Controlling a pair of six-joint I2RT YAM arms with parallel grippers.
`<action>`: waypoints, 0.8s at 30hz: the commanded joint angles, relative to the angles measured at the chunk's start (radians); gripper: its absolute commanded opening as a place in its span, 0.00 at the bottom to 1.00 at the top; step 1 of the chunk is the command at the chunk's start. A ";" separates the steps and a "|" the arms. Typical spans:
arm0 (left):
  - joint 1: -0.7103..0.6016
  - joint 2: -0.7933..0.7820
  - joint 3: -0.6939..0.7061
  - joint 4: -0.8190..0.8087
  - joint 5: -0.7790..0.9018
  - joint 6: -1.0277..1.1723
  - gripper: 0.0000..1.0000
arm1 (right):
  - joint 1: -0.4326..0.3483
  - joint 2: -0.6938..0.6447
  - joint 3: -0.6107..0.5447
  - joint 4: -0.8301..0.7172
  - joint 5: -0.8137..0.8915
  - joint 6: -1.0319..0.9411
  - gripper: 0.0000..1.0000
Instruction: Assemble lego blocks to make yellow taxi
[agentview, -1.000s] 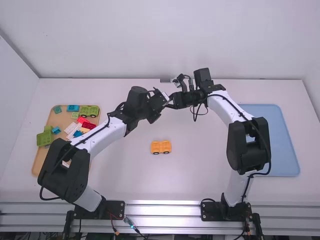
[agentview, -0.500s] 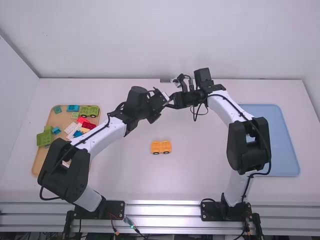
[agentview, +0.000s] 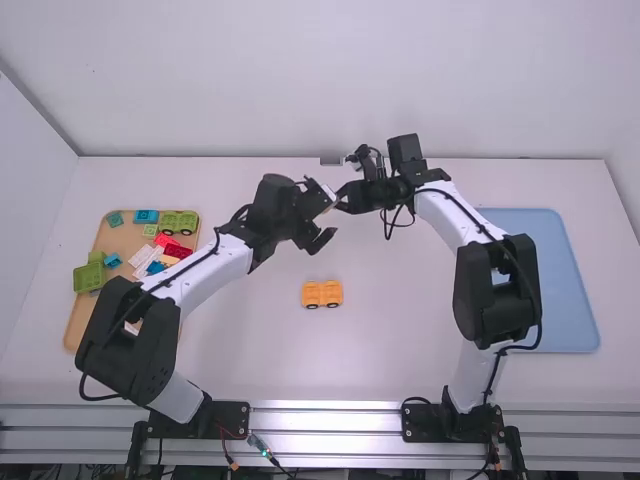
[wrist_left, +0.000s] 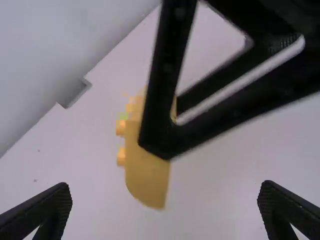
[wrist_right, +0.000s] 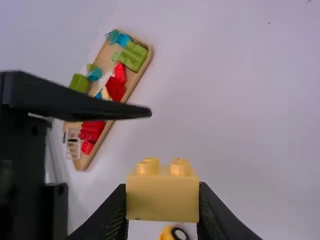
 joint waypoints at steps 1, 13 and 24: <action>0.008 -0.048 -0.004 -0.019 0.079 -0.004 0.99 | -0.016 0.013 0.003 -0.009 0.054 -0.074 0.32; 0.325 0.003 0.100 -0.140 0.846 0.065 0.99 | -0.035 0.013 0.147 -0.399 -0.081 -0.748 0.33; 0.295 0.135 0.168 -0.354 0.978 0.292 1.00 | 0.042 0.013 0.196 -0.574 -0.100 -1.089 0.33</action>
